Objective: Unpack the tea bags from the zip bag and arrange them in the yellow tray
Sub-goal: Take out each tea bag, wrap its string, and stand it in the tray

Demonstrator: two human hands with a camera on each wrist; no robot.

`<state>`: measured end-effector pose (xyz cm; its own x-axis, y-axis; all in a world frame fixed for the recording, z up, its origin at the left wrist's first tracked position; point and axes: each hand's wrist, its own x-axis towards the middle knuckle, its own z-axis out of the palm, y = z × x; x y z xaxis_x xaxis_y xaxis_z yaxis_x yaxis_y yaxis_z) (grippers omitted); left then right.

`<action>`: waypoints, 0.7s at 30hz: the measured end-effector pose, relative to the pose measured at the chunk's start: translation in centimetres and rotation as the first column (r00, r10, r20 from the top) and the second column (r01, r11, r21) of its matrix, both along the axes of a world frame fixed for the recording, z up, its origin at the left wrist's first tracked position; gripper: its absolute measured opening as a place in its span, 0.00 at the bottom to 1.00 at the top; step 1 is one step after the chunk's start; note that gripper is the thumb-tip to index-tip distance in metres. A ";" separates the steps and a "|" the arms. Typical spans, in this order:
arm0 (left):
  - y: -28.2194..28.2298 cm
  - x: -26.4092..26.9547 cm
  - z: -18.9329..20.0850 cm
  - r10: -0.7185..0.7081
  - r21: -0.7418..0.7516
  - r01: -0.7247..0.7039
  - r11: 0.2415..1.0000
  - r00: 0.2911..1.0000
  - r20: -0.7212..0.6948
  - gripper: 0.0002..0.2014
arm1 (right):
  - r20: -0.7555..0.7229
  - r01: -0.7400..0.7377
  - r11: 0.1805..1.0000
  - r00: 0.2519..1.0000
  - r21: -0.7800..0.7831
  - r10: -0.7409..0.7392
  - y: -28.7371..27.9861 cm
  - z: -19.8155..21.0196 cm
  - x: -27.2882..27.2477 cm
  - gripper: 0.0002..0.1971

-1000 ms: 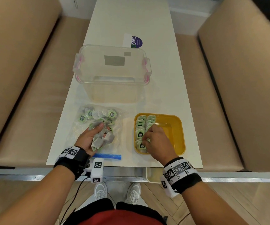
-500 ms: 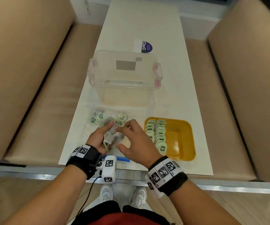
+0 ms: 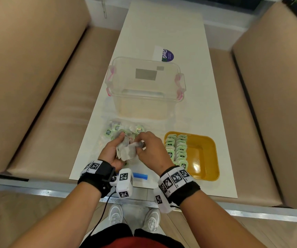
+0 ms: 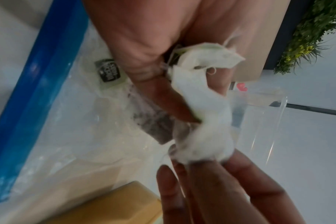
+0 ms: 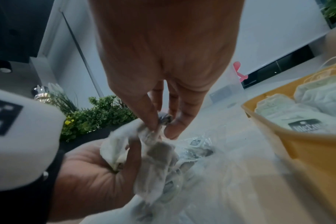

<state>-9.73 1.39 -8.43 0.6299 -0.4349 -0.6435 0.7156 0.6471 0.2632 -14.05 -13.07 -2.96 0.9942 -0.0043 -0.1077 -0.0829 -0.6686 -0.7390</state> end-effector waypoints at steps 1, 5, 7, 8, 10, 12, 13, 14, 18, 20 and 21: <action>0.1 0.1 0.0 0.008 0.017 -0.008 1.000 1.000 -0.008 0.26 | 0.005 0.034 0.999 0.999 0.015 -0.034 -0.1 0.1 0.1 0.08; 0.2 0.8 0.1 0.066 0.107 -0.060 0.992 0.996 -0.052 0.14 | -0.012 0.155 0.984 0.988 0.090 -0.155 -0.2 0.0 0.5 0.09; 0.2 0.9 0.4 0.092 0.083 -0.087 0.993 0.995 -0.050 0.12 | -0.045 0.196 0.969 0.981 0.153 -0.191 -0.3 0.0 0.7 0.12; 0.2 1.0 0.4 0.096 0.082 -0.092 0.992 0.995 -0.040 0.16 | -0.075 0.226 0.954 0.974 0.198 -0.215 -0.4 0.1 0.7 0.14; 0.3 1.3 0.2 0.091 0.086 -0.089 0.992 0.996 -0.010 0.23 | -0.131 0.302 0.911 0.952 0.282 -0.275 -0.9 0.1 0.9 0.11; 0.6 1.4 -0.1 0.074 0.086 -0.075 0.993 0.997 0.014 0.27 | -0.140 0.349 0.888 0.937 0.301 -0.321 -1.6 0.5 1.0 0.04; 0.6 1.5 -0.1 0.066 0.090 -0.069 0.994 0.997 0.030 0.28 | -0.127 0.358 0.886 0.934 0.296 -0.335 -2.0 0.8 1.1 0.03; 0.6 1.4 -0.1 0.053 0.101 -0.058 0.993 0.998 0.045 0.29 | -0.117 0.362 0.886 0.932 0.289 -0.343 -2.4 1.2 1.1 0.05; 0.4 1.1 0.4 -0.035 0.212 0.007 0.977 0.991 0.130 0.26 | -0.039 0.355 0.899 0.933 0.256 -0.357 -4.6 2.6 0.7 0.09; 0.4 0.9 0.6 -0.062 0.228 0.022 0.973 0.983 0.171 0.27 | -0.011 0.384 0.891 0.919 0.244 -0.393 -6.1 2.9 0.2 0.06; 0.4 0.9 0.7 -0.073 0.227 0.029 0.973 0.980 0.186 0.27 | -0.002 0.398 0.886 0.912 0.239 -0.409 -7.0 3.0 -0.1 0.05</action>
